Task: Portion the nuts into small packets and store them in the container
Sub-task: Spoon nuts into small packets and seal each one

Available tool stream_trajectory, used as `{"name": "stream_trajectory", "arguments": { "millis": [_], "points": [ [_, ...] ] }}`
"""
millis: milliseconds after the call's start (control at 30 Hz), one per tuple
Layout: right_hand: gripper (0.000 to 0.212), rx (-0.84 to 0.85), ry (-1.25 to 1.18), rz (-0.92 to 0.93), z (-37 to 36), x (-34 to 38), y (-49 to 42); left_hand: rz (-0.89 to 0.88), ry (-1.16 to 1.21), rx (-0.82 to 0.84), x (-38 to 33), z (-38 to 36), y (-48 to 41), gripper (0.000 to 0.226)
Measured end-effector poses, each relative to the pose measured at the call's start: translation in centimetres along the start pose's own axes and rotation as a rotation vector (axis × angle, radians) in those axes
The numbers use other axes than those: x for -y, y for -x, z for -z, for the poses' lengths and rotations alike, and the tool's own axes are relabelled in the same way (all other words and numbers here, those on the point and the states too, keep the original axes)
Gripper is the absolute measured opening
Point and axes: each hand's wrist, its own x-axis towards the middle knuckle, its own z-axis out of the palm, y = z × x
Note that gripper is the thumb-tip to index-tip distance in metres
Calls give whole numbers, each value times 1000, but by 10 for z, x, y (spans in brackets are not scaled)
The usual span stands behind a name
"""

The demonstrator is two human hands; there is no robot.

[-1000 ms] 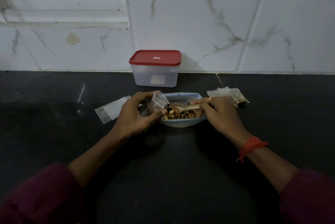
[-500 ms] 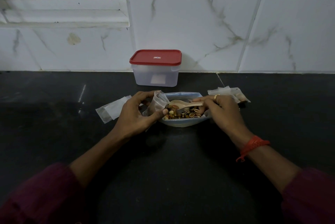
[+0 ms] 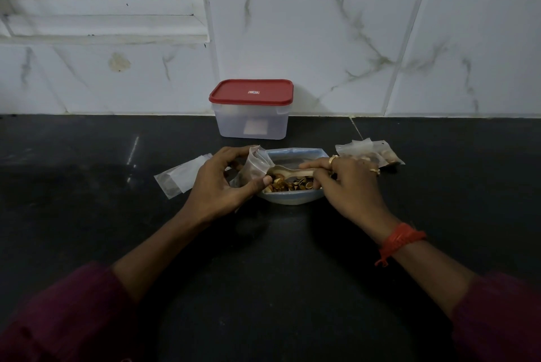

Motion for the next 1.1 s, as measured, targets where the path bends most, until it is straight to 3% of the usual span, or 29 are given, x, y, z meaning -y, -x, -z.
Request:
{"name": "stream_trajectory", "arguments": {
  "millis": [133,600,700,800,933,1100],
  "points": [
    [40,27,-145,-86,1,4,0,2,7,0,-2,0,1,69],
    [31,-100,-546,-355,21,11,2,-1,-13,-2,1,-1,0,76],
    [38,-175,-571,-258,21,17,5,-2,-15,-5,4,-1,-1,75],
    [29,-179,-501,-20,15,22,11,-10,-21,-2,5,0,-1,73],
    [33,-233,97,350,0,13,14,9,-14,-8,4,0,-2,76],
    [30,-297,5,365,3,11,12,22,-7,-15,-1,1,-2,75]
  ]
}}
